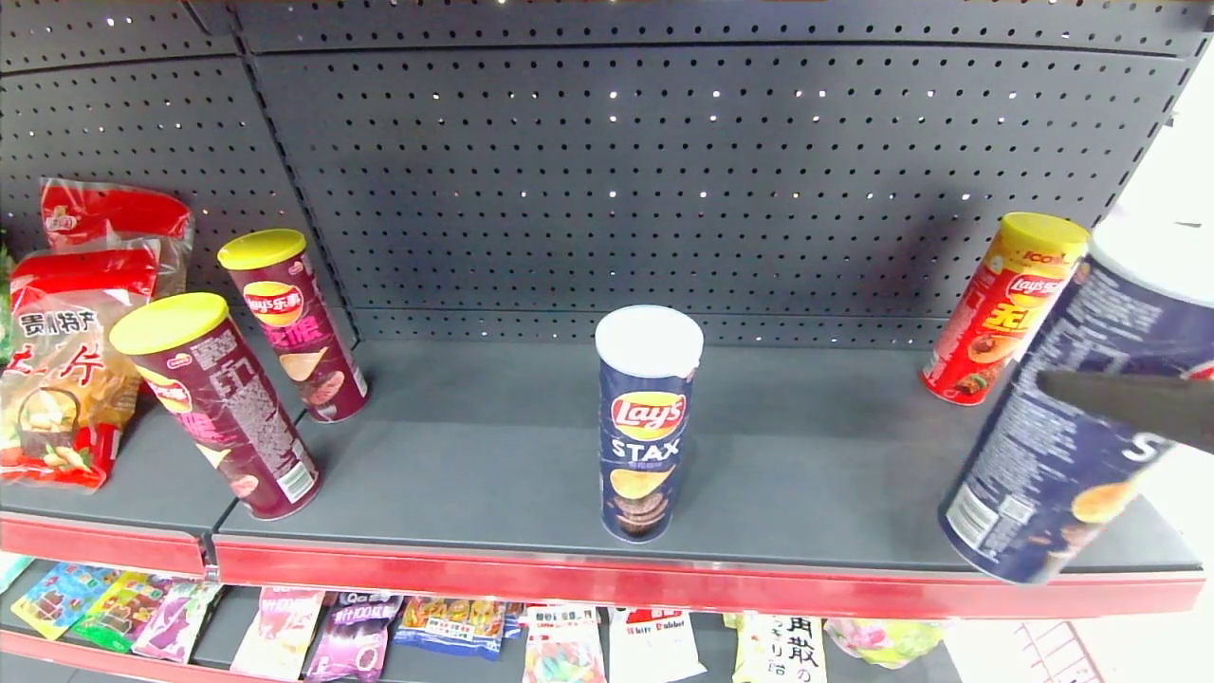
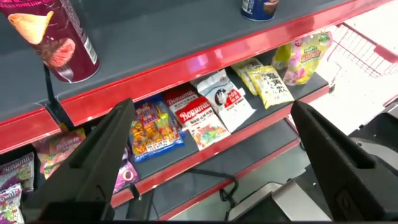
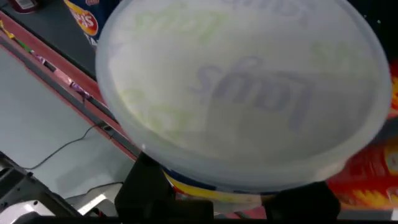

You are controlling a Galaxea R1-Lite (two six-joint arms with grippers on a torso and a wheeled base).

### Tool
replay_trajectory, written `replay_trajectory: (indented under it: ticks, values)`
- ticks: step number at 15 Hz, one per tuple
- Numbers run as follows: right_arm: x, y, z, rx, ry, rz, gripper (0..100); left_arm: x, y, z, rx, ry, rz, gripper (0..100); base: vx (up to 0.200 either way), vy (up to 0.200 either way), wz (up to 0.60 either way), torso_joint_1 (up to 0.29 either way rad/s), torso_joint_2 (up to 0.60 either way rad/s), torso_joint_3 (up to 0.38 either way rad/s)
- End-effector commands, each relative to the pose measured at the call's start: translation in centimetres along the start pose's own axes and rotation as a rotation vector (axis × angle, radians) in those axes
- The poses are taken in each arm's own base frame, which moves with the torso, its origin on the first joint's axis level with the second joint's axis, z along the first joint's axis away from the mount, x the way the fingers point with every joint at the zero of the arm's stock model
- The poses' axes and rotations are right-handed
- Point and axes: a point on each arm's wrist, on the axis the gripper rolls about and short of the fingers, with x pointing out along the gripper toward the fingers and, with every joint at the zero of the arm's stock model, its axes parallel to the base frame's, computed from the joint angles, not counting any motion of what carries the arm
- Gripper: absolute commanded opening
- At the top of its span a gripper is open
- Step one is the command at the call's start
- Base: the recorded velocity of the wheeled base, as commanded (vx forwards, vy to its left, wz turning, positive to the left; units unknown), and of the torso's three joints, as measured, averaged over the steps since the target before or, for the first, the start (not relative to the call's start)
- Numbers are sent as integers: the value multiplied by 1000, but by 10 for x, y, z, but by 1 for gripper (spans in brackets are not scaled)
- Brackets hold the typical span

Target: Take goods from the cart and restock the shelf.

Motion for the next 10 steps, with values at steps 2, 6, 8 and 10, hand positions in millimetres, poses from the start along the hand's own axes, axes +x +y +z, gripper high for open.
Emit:
replay_trajectory:
  ticks: [2,6,8,10]
  values:
    - [91,-8,15,-10,10,26,0,0,0,0,16,1,0,100,0,0,0,0,0,0]
    - [146,-6,11,-17,-5,45,0,0,0,2,34,0,4,100,0,0,0,0,0,0]
    - [186,-8,6,-20,-42,39,0,0,1,2,34,-1,33,100,0,0,0,0,0,0]
    - [206,-9,7,-24,-80,33,0,0,1,2,34,1,33,100,0,0,0,0,0,0]
